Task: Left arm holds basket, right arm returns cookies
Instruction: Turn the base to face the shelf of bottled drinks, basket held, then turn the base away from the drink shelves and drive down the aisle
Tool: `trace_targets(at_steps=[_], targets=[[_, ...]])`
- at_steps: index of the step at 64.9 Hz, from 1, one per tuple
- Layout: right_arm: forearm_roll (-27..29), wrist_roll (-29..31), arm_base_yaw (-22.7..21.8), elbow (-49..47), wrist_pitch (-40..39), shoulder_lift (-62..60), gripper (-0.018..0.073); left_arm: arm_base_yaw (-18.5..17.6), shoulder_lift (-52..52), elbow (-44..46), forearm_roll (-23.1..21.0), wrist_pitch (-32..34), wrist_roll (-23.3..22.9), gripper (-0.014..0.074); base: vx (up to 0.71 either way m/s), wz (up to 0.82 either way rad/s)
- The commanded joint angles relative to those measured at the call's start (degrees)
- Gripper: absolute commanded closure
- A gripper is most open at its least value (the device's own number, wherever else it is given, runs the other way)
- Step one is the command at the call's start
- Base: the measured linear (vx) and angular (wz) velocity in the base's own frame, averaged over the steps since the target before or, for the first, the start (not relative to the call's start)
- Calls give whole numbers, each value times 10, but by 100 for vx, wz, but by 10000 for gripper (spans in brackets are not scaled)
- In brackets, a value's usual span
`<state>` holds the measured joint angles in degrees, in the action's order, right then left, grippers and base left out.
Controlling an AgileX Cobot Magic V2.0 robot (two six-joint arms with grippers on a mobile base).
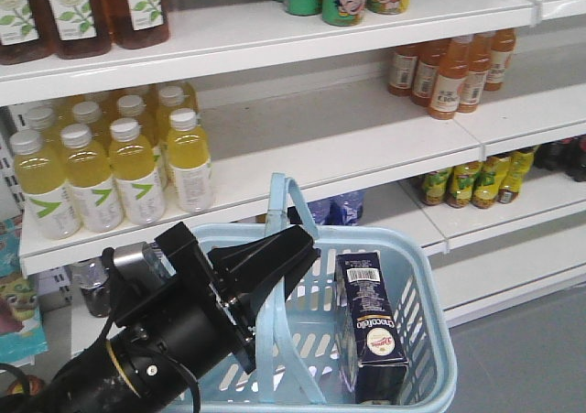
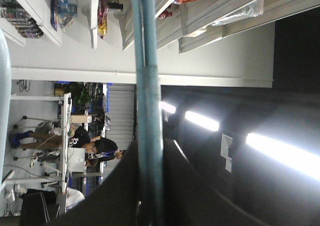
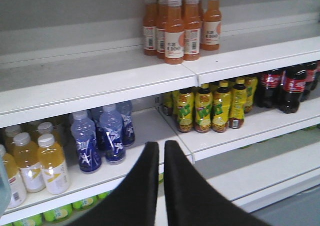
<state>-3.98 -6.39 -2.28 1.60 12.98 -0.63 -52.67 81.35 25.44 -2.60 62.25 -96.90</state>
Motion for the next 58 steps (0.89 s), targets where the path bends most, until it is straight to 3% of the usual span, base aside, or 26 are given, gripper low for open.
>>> trace_targets(at_steps=[1, 58], targets=[[-6, 2, -4, 10, -41, -7, 566, -4, -22, 16, 0, 164, -2, 599, 3, -45], [-6, 2, -4, 10, -41, -7, 566, -4, -22, 16, 0, 164, -2, 599, 2, -47]])
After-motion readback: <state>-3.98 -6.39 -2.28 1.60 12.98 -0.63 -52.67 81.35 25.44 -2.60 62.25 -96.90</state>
